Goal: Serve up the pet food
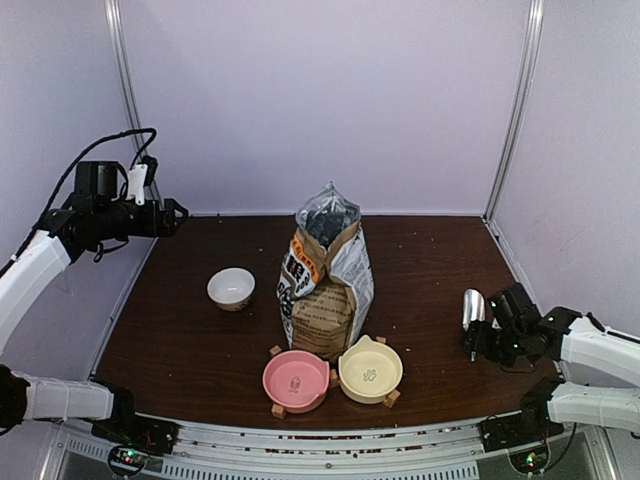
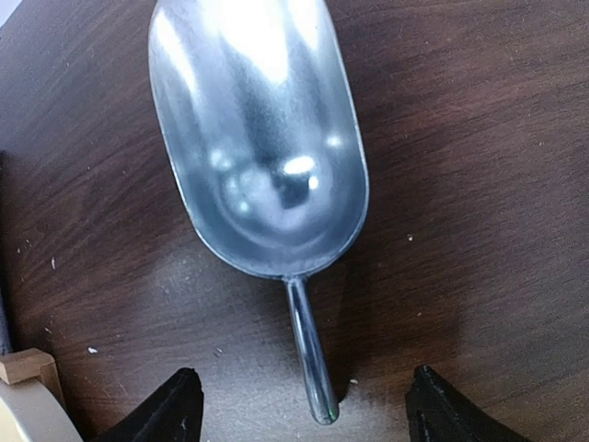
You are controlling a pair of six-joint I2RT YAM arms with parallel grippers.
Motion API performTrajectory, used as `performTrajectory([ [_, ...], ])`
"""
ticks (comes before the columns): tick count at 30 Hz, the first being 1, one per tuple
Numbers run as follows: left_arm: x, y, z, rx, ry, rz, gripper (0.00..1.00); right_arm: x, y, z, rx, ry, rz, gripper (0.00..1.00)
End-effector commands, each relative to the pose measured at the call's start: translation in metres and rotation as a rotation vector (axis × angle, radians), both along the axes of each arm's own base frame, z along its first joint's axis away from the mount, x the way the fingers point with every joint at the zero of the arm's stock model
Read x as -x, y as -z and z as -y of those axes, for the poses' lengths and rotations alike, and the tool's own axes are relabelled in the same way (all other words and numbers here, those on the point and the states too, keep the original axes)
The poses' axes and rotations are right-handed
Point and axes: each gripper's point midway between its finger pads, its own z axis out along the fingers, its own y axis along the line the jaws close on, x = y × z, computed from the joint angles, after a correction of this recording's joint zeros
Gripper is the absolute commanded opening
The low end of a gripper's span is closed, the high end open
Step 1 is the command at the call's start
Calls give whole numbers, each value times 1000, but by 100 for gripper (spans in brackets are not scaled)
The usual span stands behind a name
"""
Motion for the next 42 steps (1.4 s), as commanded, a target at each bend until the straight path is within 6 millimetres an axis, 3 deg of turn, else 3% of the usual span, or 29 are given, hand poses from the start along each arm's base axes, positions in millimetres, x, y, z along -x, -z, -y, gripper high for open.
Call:
performTrajectory([
  [1,-1,-19,-4,-9,-13,90,93,-16,-7,3,-23,66,92,75],
  [9,0,-18,-2,-3,0,88,93,-20,4,10,77,62,29,61],
  [18,-3,-10,4,12,25,60,92,-28,11,-4,123,-15,1,40],
  [42,-5,-6,6,17,29,46,92,-30,13,-4,232,-74,-41,21],
])
